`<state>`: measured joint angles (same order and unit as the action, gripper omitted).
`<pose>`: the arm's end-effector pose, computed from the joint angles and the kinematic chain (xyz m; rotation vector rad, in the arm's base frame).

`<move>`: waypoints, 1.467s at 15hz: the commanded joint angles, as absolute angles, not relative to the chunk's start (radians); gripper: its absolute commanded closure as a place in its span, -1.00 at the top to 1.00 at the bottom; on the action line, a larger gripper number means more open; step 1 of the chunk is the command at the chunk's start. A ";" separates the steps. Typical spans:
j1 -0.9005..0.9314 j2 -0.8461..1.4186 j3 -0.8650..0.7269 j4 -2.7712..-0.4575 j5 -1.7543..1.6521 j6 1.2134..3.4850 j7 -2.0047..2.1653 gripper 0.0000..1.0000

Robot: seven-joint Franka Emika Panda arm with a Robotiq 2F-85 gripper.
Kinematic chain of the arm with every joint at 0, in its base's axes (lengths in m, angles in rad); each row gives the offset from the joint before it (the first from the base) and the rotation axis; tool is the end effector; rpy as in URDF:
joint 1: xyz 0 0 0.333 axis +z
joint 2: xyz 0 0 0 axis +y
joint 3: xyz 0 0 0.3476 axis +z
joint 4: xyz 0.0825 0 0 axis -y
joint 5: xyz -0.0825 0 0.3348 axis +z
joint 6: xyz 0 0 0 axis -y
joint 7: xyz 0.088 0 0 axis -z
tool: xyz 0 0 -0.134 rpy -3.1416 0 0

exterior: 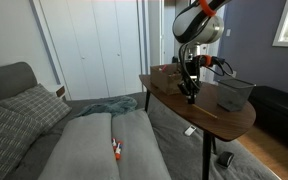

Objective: Set the penholder upright on the table then put the pencil in it

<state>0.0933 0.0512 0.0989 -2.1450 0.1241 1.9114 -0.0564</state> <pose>0.4563 0.1006 0.3943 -3.0001 -0.2873 0.4427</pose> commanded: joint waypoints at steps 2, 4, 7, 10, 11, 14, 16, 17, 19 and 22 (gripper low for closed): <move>0.097 -0.095 0.102 -2.190 0.167 1.838 -0.092 -0.96; 0.101 -0.175 0.101 -2.199 0.162 1.795 -0.089 -0.96; 0.101 -0.304 0.096 -2.209 0.133 1.742 -0.087 -0.96; 0.097 -0.444 0.073 -2.240 0.123 1.757 -0.134 -0.96; 0.099 -0.490 0.065 -2.255 0.121 1.766 -0.153 -0.96; 0.089 -0.592 0.031 -2.288 0.092 1.777 -0.201 -0.96; 0.080 -0.639 0.003 -2.320 0.064 1.800 -0.231 -0.96; 0.076 -0.658 -0.011 -2.337 0.048 1.819 -0.248 -0.96; 0.075 -0.669 -0.037 -2.365 0.028 1.871 -0.281 -0.96; 0.081 -0.641 -0.047 -2.342 0.039 1.877 -0.270 -0.84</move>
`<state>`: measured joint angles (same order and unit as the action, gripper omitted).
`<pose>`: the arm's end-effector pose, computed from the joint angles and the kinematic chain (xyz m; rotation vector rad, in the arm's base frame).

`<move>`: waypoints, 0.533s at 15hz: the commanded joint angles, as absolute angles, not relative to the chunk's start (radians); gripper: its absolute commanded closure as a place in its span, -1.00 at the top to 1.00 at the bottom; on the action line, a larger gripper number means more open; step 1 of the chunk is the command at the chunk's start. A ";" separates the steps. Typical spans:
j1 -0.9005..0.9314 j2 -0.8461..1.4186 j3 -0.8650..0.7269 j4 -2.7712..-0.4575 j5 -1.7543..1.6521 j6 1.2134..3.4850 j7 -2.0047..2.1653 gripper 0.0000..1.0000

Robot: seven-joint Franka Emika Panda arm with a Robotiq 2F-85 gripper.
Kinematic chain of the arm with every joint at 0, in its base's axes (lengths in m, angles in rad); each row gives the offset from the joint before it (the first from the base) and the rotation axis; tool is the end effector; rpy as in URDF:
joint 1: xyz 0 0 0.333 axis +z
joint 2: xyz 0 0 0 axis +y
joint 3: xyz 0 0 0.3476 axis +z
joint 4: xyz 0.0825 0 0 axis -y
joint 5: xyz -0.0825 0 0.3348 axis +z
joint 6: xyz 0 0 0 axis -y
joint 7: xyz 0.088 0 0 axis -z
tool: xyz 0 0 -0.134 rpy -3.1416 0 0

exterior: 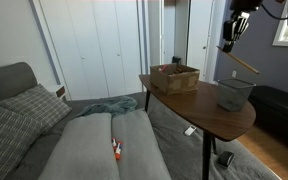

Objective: Set the penholder upright on the table then put the pencil in it

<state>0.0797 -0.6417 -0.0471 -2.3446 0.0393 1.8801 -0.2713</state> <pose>0.3110 0.0100 0.5821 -3.0477 -0.4639 -0.2829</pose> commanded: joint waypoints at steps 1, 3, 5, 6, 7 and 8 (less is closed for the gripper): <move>0.080 -0.641 -0.055 -2.353 0.039 1.900 -0.279 -0.84; 0.080 -0.641 -0.059 -2.363 0.038 1.914 -0.285 -0.84; 0.080 -0.641 -0.059 -2.363 0.038 1.915 -0.285 -0.96; 0.083 -0.637 -0.061 -2.372 0.027 1.959 -0.308 -0.96; 0.086 -0.633 -0.064 -2.375 0.015 1.987 -0.335 -0.96; 0.090 -0.628 -0.068 -2.376 0.014 2.017 -0.354 -0.96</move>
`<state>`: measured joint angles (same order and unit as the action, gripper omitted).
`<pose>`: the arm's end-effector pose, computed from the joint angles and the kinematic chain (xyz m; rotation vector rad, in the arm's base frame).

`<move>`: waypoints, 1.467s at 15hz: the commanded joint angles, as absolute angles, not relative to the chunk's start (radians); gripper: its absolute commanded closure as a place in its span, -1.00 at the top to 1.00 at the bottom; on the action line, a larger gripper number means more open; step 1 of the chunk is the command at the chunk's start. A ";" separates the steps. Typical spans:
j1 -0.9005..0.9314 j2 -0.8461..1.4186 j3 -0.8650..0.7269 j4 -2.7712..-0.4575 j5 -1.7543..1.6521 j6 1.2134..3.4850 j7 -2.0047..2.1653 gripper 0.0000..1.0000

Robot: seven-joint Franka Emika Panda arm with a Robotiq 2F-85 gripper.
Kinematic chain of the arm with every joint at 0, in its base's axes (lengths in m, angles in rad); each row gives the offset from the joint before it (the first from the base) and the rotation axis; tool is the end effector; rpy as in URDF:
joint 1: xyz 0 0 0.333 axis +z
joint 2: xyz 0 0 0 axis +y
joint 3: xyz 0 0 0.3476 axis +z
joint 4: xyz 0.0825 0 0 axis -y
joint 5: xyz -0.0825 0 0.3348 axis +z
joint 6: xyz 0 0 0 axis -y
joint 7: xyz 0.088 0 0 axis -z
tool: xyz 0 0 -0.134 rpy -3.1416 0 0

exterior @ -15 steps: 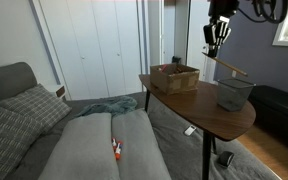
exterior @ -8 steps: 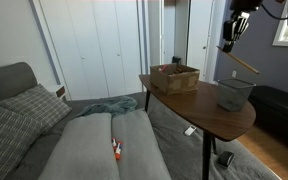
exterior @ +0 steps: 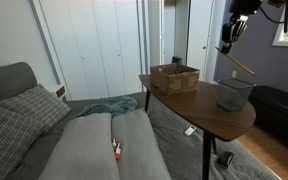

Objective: Set the penholder upright on the table then put the pencil in it

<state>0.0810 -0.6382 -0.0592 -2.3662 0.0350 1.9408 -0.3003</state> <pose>0.3173 0.0052 0.5778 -3.0433 -0.4924 -0.3391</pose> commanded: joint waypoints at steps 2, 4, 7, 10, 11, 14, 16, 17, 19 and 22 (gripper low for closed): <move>0.100 -0.616 -0.080 -2.386 0.014 2.082 -0.408 -0.96; 0.117 -0.606 -0.100 -2.400 0.034 2.147 -0.473 -0.96; 0.147 -0.596 -0.149 -2.426 0.065 2.212 -0.581 -0.96; 0.183 -0.597 -0.197 -2.460 0.119 2.245 -0.678 -0.96; 0.192 -0.600 -0.206 -2.472 0.141 2.250 -0.708 -0.96; 0.210 -0.607 -0.221 -2.502 0.201 2.248 -0.780 -0.96; 0.208 -0.614 -0.219 -2.519 0.220 2.242 -0.812 -0.96; 0.200 -0.617 -0.214 -2.529 0.214 2.244 -0.824 -0.96; 0.186 -0.620 -0.209 -2.548 0.201 2.246 -0.838 -0.96; 0.172 -0.618 -0.205 -2.566 0.188 2.256 -0.846 -0.96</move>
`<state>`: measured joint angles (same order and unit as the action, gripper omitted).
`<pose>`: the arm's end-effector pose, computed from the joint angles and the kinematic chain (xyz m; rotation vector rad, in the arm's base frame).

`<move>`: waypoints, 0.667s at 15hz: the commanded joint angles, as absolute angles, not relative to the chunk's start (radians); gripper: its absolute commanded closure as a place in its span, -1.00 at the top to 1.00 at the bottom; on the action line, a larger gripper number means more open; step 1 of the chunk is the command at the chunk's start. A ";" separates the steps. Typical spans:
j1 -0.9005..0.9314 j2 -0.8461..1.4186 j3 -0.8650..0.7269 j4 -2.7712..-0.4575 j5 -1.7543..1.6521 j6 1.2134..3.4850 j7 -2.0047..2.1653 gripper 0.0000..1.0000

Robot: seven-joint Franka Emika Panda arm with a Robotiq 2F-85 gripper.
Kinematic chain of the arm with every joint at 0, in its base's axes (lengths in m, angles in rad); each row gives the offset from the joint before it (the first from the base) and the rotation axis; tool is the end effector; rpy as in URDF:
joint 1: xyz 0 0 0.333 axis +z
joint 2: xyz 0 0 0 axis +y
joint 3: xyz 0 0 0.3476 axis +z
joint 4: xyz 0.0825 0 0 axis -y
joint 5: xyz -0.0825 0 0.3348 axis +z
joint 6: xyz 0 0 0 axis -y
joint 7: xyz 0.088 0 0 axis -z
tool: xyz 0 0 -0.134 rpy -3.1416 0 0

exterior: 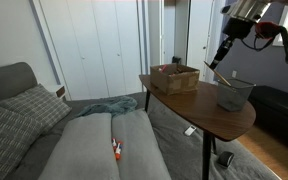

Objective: Set the penholder upright on the table then put the pencil in it

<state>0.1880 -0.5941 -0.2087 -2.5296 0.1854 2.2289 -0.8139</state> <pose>0.3414 -0.0072 0.5193 -2.7577 -1.0355 -0.5417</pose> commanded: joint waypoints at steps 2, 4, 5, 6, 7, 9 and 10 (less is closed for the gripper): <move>0.170 -0.614 -0.206 -2.572 0.191 2.261 -0.855 -0.31; 0.171 -0.617 -0.208 -2.574 0.193 2.263 -0.869 -0.06; 0.171 -0.619 -0.209 -2.574 0.194 2.263 -0.873 0.06; 0.168 -0.624 -0.207 -2.572 0.190 2.261 -0.873 0.21; 0.166 -0.630 -0.205 -2.568 0.189 2.258 -0.872 0.35; 0.154 -0.651 -0.196 -2.556 0.175 2.239 -0.856 0.63; 0.142 -0.668 -0.183 -2.545 0.158 2.220 -0.836 0.79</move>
<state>0.1738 -0.6111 -0.2088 -2.5513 0.1839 2.2434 -0.8498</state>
